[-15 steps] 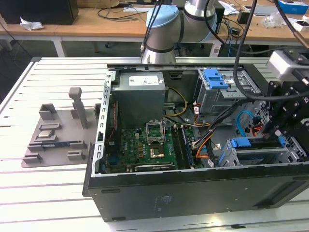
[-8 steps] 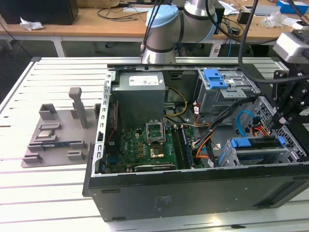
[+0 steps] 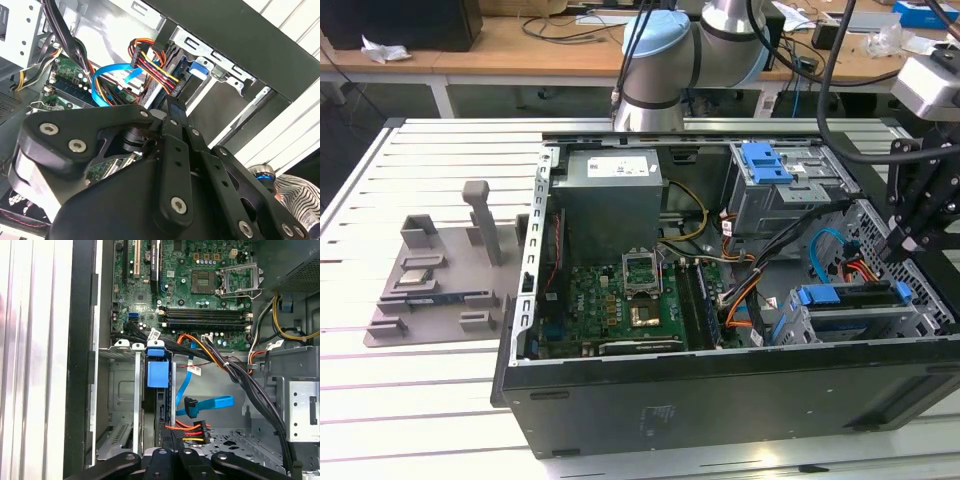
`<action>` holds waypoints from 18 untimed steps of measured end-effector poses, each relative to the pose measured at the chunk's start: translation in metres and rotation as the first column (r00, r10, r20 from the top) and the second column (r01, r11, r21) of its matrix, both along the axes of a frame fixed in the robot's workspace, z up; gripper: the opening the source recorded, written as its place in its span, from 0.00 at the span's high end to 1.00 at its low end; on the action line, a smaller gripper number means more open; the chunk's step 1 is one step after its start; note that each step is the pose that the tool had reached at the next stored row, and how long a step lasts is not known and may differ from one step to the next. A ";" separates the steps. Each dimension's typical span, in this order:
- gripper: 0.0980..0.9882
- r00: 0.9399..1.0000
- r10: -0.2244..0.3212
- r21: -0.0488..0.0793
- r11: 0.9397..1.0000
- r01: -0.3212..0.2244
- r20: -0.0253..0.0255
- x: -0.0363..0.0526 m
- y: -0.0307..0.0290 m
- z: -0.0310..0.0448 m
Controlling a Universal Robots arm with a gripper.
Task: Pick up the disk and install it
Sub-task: 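Insert the second disk wire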
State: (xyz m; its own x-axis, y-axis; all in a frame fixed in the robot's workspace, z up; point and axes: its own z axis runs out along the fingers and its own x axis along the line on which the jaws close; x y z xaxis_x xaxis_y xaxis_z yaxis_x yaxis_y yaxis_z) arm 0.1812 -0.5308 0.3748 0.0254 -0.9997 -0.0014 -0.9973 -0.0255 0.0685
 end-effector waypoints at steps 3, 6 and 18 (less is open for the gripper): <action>0.99 1.000 0.000 0.000 1.000 0.000 0.000 0.0000 0.0000 0.0000; 0.77 1.000 0.000 0.000 1.000 0.000 0.000 0.0000 0.0000 0.0001; 0.77 1.000 0.000 0.000 1.000 0.000 0.000 -0.0028 0.0009 0.0042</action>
State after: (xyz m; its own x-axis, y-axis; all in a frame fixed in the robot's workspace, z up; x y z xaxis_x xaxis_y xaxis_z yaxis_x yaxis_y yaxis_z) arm 0.1783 -0.5299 0.3789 0.0257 -0.9997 -0.0015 -0.9973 -0.0257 0.0685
